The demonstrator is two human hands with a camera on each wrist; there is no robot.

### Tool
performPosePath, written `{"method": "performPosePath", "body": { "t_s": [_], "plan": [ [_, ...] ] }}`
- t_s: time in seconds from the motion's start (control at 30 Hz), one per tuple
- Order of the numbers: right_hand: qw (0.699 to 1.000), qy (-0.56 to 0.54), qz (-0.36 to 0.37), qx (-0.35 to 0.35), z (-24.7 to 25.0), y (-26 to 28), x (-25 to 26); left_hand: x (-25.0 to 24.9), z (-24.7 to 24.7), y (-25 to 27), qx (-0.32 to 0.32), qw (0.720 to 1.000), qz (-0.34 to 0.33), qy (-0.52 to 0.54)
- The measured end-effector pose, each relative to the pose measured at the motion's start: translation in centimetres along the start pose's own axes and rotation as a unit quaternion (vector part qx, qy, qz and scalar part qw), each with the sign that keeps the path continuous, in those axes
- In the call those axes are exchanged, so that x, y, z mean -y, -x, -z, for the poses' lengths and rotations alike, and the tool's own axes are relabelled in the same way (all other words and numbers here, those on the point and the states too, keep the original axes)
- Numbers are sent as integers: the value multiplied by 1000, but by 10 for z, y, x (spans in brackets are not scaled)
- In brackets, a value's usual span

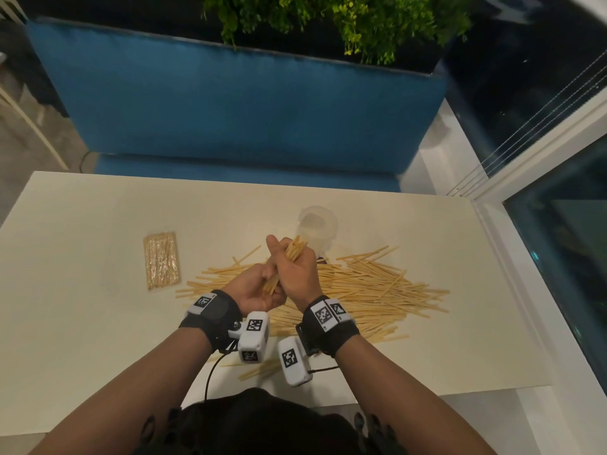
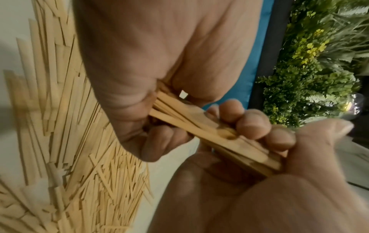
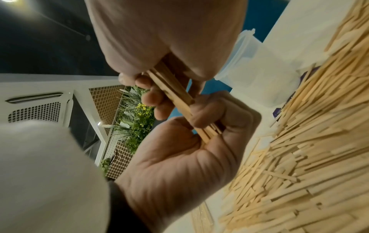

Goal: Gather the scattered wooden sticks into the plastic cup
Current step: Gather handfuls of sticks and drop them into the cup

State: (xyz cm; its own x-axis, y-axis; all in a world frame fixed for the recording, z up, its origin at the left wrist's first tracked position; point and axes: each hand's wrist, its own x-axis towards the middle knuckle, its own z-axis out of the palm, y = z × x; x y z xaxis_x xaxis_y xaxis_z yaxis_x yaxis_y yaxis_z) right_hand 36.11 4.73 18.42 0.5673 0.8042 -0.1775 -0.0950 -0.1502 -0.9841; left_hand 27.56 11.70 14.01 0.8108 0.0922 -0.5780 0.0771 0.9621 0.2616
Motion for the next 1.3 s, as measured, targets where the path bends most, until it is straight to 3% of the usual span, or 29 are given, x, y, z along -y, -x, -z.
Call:
{"method": "performPosePath", "body": {
  "t_s": [0.27,0.43,0.6,0.7,0.83,0.93,1.07,1.2,1.3],
  "plan": [
    [997,-34,-52,-45,-4,4,8,1,-10,10,-17,998,-28,49],
    [997,59,-36,-35,-4,5,2,-8,-4,9,-40,996,-18,82],
    [994,57,-81,-37,-5,5,-13,-4,-13,15,-60,995,-2,-77],
    [994,57,-89,-27,-1,4,-19,-3,-6,14,-97,990,-3,-107],
    [993,41,-112,-8,3,5,-17,-3,-6,14,-87,979,-69,-172],
    [997,21,-66,-45,6,3,-14,-4,-8,15,-140,970,-93,-174],
    [984,103,87,-119,21,2,2,-7,-1,15,-235,942,-113,-210],
    [944,284,164,-23,27,5,4,-7,0,7,-258,940,-114,-193],
    [923,362,126,41,26,5,5,-6,10,7,-276,942,-103,-163]
  ]
}}
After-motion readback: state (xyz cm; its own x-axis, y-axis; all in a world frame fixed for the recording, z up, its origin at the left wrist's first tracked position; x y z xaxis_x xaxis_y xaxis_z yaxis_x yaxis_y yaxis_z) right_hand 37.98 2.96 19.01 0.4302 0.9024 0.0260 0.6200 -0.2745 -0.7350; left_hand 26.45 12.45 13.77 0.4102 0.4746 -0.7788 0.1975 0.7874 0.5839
